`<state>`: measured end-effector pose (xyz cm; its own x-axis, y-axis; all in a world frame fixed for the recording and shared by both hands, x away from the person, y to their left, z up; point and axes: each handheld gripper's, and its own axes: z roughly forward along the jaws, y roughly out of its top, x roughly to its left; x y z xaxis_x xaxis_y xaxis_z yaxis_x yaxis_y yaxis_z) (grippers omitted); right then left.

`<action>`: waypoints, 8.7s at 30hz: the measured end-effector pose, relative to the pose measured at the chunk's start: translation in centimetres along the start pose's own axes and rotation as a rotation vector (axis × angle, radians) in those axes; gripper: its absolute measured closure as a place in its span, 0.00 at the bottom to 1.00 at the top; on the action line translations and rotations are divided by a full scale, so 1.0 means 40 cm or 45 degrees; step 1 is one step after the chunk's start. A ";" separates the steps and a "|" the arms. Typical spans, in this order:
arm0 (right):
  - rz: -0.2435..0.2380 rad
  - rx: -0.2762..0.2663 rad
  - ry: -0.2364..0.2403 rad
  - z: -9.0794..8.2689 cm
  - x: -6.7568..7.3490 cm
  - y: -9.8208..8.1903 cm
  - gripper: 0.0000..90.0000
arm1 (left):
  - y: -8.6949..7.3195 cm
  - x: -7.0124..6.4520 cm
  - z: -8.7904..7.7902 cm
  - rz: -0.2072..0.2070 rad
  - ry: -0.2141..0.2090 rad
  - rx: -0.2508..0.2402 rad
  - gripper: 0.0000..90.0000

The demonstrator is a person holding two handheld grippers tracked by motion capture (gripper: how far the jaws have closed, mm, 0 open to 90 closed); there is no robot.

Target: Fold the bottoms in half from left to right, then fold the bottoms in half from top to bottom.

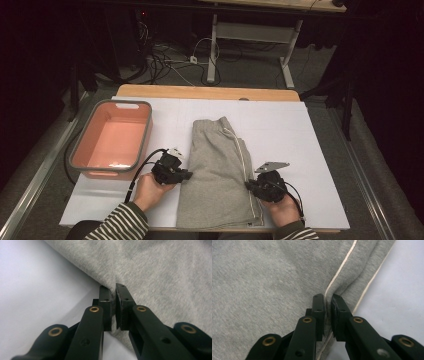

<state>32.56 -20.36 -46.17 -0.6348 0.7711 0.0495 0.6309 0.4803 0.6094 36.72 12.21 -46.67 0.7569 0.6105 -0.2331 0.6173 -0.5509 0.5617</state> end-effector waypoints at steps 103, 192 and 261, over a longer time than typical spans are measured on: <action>0.058 -0.040 -0.046 0.090 -0.103 0.204 0.65 | -0.017 0.007 0.000 -0.101 0.078 -0.083 0.54; 0.096 -0.222 0.049 0.006 -0.068 0.059 0.67 | -0.056 0.041 -0.097 -0.154 0.103 -0.240 0.53; 0.146 -0.038 0.028 0.189 -0.169 0.322 0.53 | 0.240 0.166 0.033 -0.247 0.157 -0.060 0.42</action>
<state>48.35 -16.23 -44.65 -0.5688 0.8109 0.1374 0.6868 0.3764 0.6218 47.97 10.23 -43.86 0.5912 0.7690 -0.2432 0.7359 -0.3910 0.5528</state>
